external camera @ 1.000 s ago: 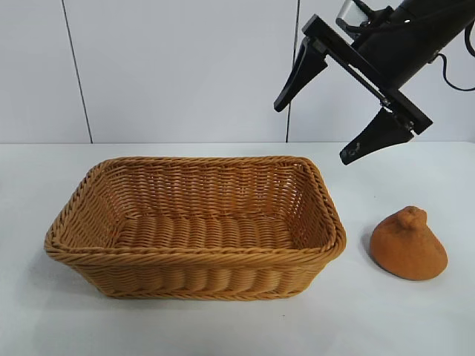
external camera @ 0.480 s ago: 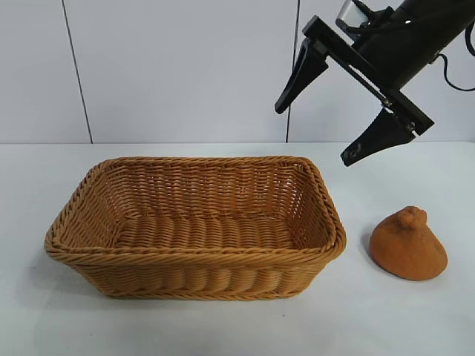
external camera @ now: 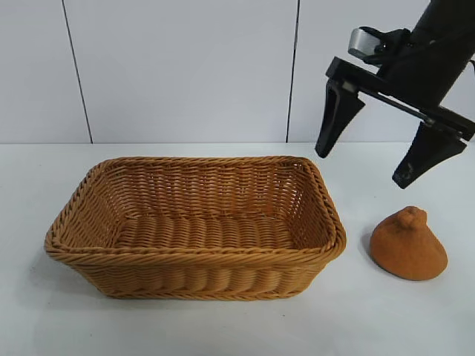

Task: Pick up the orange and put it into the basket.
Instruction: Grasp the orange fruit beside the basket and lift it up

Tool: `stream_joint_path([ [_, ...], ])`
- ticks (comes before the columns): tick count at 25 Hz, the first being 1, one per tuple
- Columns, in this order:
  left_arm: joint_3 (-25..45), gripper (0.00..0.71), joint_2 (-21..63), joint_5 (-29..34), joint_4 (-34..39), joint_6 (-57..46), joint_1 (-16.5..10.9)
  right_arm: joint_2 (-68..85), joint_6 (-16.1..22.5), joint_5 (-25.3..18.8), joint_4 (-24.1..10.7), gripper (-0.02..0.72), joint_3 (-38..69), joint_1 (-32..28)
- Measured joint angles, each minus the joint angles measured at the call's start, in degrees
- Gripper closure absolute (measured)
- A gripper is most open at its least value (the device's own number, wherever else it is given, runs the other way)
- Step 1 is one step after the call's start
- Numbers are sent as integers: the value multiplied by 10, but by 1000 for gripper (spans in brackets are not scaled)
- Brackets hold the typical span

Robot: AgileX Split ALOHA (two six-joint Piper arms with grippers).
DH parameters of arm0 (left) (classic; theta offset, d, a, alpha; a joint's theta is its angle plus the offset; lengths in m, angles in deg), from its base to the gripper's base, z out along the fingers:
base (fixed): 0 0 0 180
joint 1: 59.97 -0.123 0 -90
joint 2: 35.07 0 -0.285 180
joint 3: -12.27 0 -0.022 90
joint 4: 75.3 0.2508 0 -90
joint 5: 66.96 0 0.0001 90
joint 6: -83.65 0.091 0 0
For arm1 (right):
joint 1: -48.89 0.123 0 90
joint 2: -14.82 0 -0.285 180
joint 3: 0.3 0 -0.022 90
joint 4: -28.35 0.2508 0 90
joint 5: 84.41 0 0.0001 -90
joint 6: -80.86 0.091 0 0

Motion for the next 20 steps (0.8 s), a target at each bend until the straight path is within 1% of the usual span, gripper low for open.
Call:
stream_joint_path([
  [7,0,74,5,0,0,0,0,15,67,-3,-149,10,-6,0],
  [9,0,74,5,0,0,0,0,15,76,-4,-171,10,-6,0],
  [11,0,74,5,0,0,0,0,15,80,-4,-177,10,-6,0],
  [15,0,74,5,0,0,0,0,-5,84,1,-178,10,-6,0],
  [20,0,74,5,0,0,0,0,-41,87,18,-180,10,-6,-7],
])
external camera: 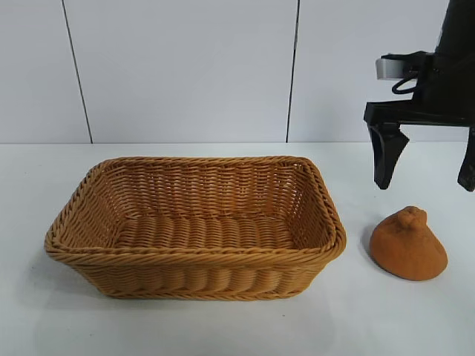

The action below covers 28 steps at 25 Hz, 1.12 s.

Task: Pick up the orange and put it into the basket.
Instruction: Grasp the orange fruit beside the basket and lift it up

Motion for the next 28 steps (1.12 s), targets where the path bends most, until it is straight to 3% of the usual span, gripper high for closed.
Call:
stream_joint_path([
  [7,0,74,0,0,0,0,0,-61,1,26,7,10,0,-29],
  [12,0,74,0,0,0,0,0,-104,-16,50,57,10,0,-29],
  [17,0,74,0,0,0,-1,0,-130,-19,62,65,33,-1,-29],
  [19,0,74,0,0,0,-1,0,-130,-19,61,65,128,-1,-29],
  [25,0,74,0,0,0,-1,0,-117,-19,37,65,622,-1,-29],
  [28,0,74,0,0,0,-1,0,-95,-24,35,65,630,-2,-29],
])
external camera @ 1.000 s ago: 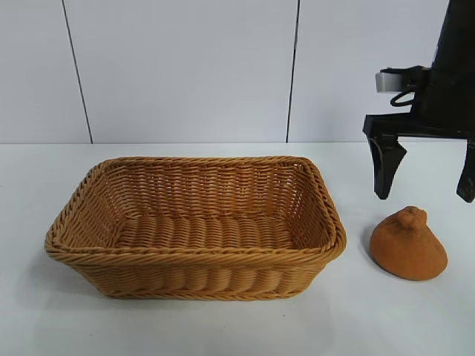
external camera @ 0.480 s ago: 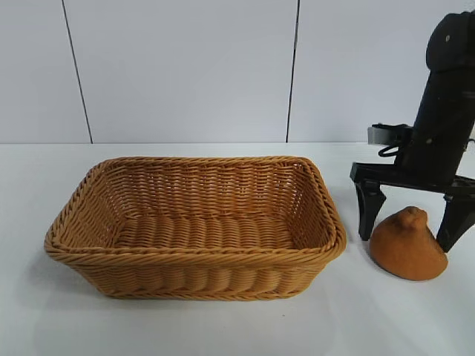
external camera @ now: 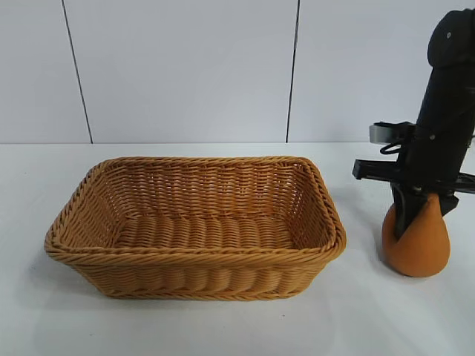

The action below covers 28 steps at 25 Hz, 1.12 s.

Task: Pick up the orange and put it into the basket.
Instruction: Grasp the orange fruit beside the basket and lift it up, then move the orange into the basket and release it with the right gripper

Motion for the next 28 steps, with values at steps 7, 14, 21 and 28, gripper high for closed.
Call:
stream_joint_path([
  [7,0,74,9,0,0,0,0,99,-2,2,16,630,0,0],
  [14,0,74,12,0,1,0,0,166,-2,-2,75,630,0,11],
  [21,0,74,12,1,1,0,0,172,-2,10,118,630,-25,108],
  [28,0,74,12,1,1,0,0,163,20,110,143,630,-41,215],
])
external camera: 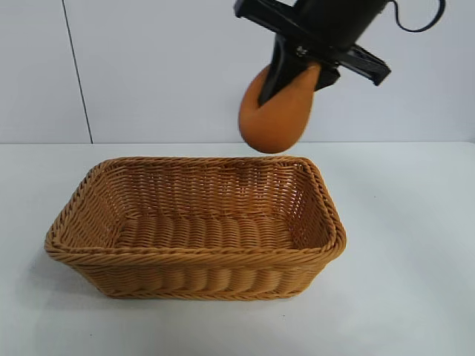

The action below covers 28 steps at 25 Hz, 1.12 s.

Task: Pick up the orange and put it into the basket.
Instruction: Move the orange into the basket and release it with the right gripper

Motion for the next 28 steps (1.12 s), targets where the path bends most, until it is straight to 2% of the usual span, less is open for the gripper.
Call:
stream_joint_path([
  [8,0,74,0,-1,0,0,0,-116,6,102,29,630,0,57],
  [12,0,74,0,-1,0,0,0,-172,6,116,47,630,0,58],
  [18,0,74,0,-1,0,0,0,-189,6,118,49,615,0,58],
  [20,0,74,0,-1,0,0,0,-189,6,118,50,538,0,58],
  [21,0,74,0,-1,0,0,0,-189,6,117,50,468,0,58],
  [25,0,74,0,-1,0,0,0,-180,2,112,42,110,0,58],
  [28,0,74,0,-1,0,0,0,-156,0,106,29,33,0,58],
])
